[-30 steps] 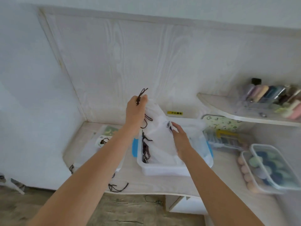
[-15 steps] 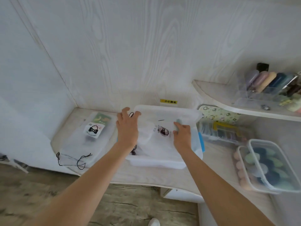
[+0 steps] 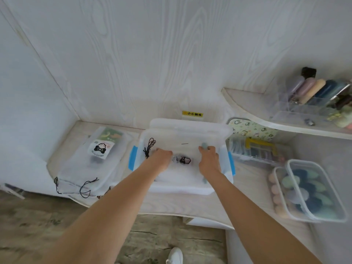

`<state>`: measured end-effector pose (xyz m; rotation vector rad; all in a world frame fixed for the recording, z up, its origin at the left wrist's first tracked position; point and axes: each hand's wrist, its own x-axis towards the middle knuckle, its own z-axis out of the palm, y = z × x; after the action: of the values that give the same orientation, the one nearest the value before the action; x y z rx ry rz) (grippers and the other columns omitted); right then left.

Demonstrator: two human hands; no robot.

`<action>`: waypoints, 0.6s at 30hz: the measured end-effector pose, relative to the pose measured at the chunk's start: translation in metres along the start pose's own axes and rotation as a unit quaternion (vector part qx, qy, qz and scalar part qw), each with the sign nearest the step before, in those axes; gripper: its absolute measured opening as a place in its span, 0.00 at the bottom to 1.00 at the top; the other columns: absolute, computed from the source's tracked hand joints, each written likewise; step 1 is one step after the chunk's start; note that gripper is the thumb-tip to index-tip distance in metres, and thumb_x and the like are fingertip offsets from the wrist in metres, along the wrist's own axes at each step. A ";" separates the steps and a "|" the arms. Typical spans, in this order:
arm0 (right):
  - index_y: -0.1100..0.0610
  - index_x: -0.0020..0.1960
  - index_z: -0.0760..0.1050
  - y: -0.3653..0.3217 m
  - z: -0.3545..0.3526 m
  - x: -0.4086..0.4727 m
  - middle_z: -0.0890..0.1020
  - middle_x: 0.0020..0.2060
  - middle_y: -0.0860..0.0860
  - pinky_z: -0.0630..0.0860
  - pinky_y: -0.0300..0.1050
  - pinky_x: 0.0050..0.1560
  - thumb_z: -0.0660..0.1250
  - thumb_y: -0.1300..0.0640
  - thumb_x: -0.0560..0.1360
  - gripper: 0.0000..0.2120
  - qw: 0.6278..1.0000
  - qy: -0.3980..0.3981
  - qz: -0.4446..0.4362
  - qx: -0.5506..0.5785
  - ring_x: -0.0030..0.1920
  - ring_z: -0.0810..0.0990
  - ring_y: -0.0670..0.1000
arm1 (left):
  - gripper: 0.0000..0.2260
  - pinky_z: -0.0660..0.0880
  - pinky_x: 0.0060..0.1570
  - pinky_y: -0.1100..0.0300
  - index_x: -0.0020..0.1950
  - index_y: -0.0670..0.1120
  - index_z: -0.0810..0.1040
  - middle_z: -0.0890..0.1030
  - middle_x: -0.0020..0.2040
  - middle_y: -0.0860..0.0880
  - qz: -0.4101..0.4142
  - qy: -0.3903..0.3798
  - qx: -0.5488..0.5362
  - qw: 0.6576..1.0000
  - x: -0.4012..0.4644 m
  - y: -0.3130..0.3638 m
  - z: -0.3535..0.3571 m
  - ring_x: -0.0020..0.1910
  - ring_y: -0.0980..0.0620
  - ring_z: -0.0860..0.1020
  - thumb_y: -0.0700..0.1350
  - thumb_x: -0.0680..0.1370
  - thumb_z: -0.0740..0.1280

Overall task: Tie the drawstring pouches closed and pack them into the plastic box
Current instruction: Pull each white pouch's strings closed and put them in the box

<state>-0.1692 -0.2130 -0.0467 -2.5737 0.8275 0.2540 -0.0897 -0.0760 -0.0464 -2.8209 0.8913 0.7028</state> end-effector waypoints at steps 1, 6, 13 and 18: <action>0.53 0.74 0.58 0.000 0.000 0.000 0.58 0.70 0.55 0.71 0.50 0.62 0.56 0.74 0.74 0.32 1.000 -0.004 0.000 0.001 0.65 0.64 0.57 | 0.22 0.68 0.62 0.52 0.72 0.46 0.63 0.73 0.65 0.40 0.002 -0.007 -0.003 1.000 0.003 -0.001 0.002 0.66 0.42 0.69 0.33 0.79 0.53; 0.54 0.71 0.62 -0.014 -0.004 -0.012 0.56 0.70 0.57 0.68 0.51 0.62 0.58 0.63 0.78 0.22 0.999 0.002 0.026 0.024 0.66 0.60 0.58 | 0.21 0.70 0.62 0.53 0.71 0.43 0.66 0.71 0.66 0.40 0.009 0.026 -0.134 0.991 0.001 -0.010 -0.004 0.65 0.42 0.71 0.32 0.79 0.54; 0.55 0.65 0.71 -0.092 -0.005 -0.038 0.61 0.71 0.49 0.69 0.46 0.60 0.57 0.60 0.79 0.15 0.982 0.097 -0.140 0.085 0.68 0.63 0.52 | 0.17 0.63 0.57 0.68 0.62 0.43 0.74 0.76 0.61 0.44 0.055 0.256 -0.367 0.893 -0.041 -0.067 -0.034 0.61 0.48 0.73 0.33 0.78 0.54; 0.56 0.64 0.73 -0.165 0.019 -0.057 0.66 0.69 0.48 0.67 0.42 0.60 0.57 0.62 0.79 0.15 0.957 0.095 -0.238 0.139 0.67 0.64 0.50 | 0.18 0.65 0.54 0.68 0.60 0.40 0.75 0.79 0.58 0.43 -0.014 0.317 -0.406 0.857 -0.060 -0.143 -0.026 0.59 0.48 0.76 0.30 0.74 0.55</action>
<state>-0.1190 -0.0540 0.0085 -2.4547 0.2559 -0.2432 -0.0420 0.0668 -0.0012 -3.9505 0.7103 0.0973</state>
